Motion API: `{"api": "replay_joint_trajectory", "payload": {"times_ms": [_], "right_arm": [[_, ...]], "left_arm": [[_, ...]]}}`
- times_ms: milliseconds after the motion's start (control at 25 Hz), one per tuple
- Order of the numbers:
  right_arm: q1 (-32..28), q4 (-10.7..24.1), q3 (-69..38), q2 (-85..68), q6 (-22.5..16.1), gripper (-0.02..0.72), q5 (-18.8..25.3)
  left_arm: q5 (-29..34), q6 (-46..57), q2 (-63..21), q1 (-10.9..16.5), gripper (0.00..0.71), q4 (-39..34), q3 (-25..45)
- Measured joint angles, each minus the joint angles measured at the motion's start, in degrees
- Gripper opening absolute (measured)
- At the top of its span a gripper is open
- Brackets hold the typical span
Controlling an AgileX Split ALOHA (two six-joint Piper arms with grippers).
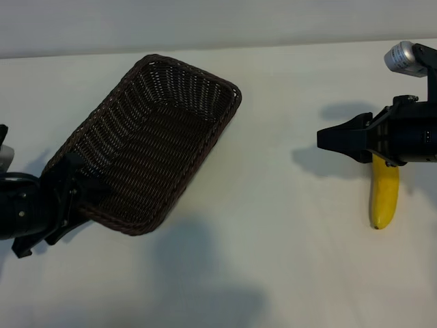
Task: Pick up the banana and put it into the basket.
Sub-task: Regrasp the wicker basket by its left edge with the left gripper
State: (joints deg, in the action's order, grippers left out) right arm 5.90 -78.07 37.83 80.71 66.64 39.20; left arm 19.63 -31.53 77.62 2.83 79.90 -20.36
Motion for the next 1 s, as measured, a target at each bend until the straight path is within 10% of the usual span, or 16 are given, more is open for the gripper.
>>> {"api": "replay_joint_trajectory", "payload": {"times_ms": [600, 1000], "right_arm": [[0.0, 0.0, 0.0, 0.0, 0.05, 0.513, 1.21], [0.0, 0.0, 0.0, 0.0, 0.06, 0.513, 1.92]], "left_arm": [[2.28, -21.83, 13.41, 0.0, 0.542, 19.96, -0.05], [0.49, -23.76, 13.77, 0.0, 0.154, 20.45, -0.05]]}}
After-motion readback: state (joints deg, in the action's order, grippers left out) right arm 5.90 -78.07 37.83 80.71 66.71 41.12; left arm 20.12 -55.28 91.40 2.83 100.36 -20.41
